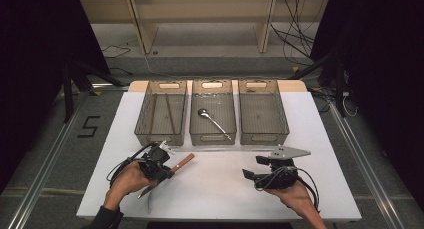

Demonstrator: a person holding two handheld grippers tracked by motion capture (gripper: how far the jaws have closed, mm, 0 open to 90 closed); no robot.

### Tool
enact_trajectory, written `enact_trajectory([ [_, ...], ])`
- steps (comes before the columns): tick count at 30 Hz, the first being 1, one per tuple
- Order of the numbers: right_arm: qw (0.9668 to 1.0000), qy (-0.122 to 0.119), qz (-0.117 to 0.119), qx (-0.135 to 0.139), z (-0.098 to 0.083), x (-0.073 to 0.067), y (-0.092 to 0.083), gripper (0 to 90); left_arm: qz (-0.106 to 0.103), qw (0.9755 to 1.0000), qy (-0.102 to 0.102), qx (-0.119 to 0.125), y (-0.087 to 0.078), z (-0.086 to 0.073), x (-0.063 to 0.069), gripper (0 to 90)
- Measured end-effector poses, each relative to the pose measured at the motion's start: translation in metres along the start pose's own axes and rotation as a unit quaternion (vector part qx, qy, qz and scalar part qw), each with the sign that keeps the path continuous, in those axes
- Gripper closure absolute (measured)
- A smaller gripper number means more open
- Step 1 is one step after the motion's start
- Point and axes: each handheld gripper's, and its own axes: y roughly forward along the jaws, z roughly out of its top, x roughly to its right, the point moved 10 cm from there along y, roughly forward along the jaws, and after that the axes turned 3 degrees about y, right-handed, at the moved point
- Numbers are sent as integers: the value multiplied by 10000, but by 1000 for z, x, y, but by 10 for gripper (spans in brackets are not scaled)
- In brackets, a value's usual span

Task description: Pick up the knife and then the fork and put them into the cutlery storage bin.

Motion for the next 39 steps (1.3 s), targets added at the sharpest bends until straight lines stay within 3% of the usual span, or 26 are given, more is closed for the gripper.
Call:
enact_trajectory([
  [15, 9997, -191, 132, 88, 4, -14, 3, 300, -295, 9991, 211, 226, -6, 12, 23, 773],
  [26, 9975, -639, 264, 165, 9, -38, 11, 299, -416, 9987, 283, 99, -2, 12, 32, 773],
  [34, 9917, -1224, 319, 219, 11, -64, 20, 298, -513, 9977, 429, 67, -6, 14, 41, 773],
  [39, 9858, -1634, 311, 239, 11, -79, 28, 297, -590, 9970, 490, 56, -7, 16, 48, 773],
])
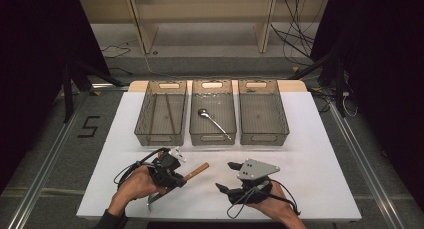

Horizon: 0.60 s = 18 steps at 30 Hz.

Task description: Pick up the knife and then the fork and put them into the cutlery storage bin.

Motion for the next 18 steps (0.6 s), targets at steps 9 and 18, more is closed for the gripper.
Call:
enact_trajectory([
  [9, 9902, -1334, -388, -113, 0, -24, 19, 296, -131, 9997, 176, -55, -1, 5, 15, 772],
  [18, 9627, -2547, -832, -375, -7, -37, 40, 302, -227, 9994, 256, -81, -1, 6, 23, 772],
])
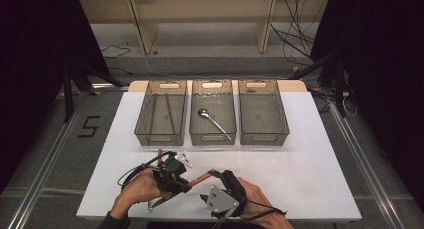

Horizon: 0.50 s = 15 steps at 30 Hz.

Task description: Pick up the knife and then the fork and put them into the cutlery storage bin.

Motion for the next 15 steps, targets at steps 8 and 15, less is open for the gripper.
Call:
enact_trajectory([
  [8, 9966, -717, -363, -206, -2, -5, 9, 346, -48, 10000, 59, -6, -2, 2, 5, 772],
  [15, 9874, -1388, -727, -209, 0, -6, 13, 436, -65, 9999, 124, -12, -4, 4, 10, 772],
])
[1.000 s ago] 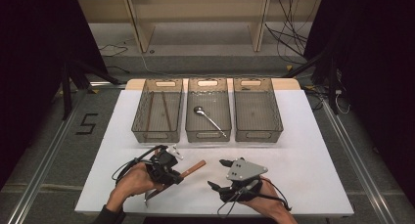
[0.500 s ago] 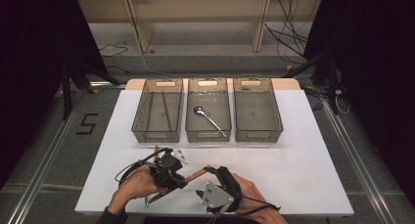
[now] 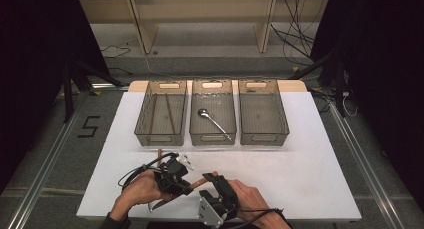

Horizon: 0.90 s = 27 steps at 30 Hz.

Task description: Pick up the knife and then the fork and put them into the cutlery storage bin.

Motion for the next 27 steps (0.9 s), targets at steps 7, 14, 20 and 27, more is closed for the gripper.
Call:
enact_trajectory([
  [7, 9990, -392, -194, -38, 3, -7, 3, 525, 12, 10000, 62, -15, -2, 1, 4, 772],
  [14, 9968, -722, -328, 7, 5, -9, 6, 599, -38, 9999, 108, -49, -1, 2, 8, 772],
  [20, 9949, -932, -376, -7, 6, -12, 7, 648, -79, 9999, 126, -83, 1, 2, 11, 771],
  [27, 9933, -1073, -430, -6, 5, -13, 6, 716, -115, 9998, 131, -82, 1, 3, 13, 771],
])
